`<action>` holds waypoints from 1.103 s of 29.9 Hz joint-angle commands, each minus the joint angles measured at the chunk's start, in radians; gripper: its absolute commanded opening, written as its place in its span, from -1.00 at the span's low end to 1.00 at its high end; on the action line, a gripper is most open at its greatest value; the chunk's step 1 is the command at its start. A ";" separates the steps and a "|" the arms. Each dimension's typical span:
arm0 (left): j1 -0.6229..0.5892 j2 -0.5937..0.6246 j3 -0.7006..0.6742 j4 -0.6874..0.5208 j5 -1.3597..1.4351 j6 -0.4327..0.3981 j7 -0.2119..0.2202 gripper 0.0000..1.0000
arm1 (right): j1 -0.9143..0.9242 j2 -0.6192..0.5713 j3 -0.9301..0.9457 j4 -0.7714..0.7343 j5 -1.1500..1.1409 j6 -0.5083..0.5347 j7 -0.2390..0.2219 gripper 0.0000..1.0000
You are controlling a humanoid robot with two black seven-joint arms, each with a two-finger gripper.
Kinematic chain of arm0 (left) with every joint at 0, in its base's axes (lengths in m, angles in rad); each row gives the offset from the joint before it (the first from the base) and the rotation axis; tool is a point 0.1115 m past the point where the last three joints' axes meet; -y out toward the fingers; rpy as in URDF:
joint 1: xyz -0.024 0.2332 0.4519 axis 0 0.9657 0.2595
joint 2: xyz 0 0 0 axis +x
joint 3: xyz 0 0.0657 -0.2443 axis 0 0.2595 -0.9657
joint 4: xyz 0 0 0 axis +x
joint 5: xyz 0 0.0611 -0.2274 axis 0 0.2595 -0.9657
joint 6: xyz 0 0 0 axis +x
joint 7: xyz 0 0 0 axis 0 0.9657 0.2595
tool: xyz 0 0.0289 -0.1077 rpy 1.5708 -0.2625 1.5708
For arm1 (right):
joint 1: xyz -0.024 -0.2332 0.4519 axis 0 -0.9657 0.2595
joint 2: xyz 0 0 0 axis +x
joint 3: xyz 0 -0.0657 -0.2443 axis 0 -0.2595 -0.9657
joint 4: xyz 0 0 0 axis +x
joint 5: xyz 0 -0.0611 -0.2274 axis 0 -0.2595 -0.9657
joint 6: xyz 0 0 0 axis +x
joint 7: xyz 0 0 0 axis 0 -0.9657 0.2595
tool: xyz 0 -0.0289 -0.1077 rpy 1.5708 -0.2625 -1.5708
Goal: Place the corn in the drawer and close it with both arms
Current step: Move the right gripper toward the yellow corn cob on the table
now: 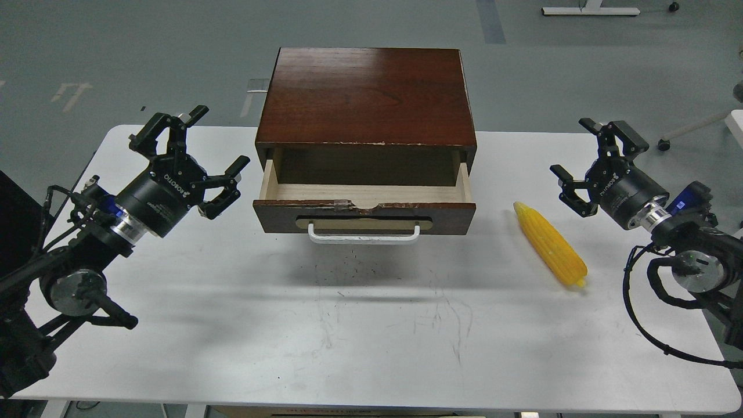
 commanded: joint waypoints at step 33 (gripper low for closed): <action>0.001 0.026 0.000 0.002 0.004 0.000 -0.001 1.00 | 0.232 -0.217 -0.290 0.124 -1.301 -0.151 0.000 1.00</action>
